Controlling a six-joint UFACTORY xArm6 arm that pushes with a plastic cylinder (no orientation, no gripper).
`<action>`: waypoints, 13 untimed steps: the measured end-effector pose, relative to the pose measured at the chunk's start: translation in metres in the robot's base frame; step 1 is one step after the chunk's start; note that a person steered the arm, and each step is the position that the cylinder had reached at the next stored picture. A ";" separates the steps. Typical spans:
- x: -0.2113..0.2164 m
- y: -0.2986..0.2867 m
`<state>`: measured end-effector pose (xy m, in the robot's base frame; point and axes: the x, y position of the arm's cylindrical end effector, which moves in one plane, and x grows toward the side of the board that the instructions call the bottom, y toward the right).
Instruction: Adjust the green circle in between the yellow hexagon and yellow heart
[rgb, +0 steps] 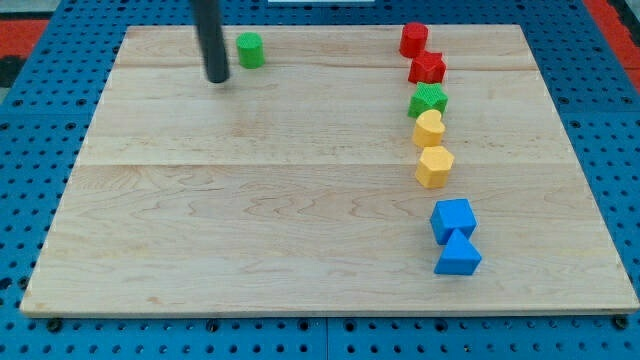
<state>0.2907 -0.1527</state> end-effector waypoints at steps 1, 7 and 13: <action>-0.030 0.001; 0.096 0.149; 0.138 0.209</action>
<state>0.4287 0.0559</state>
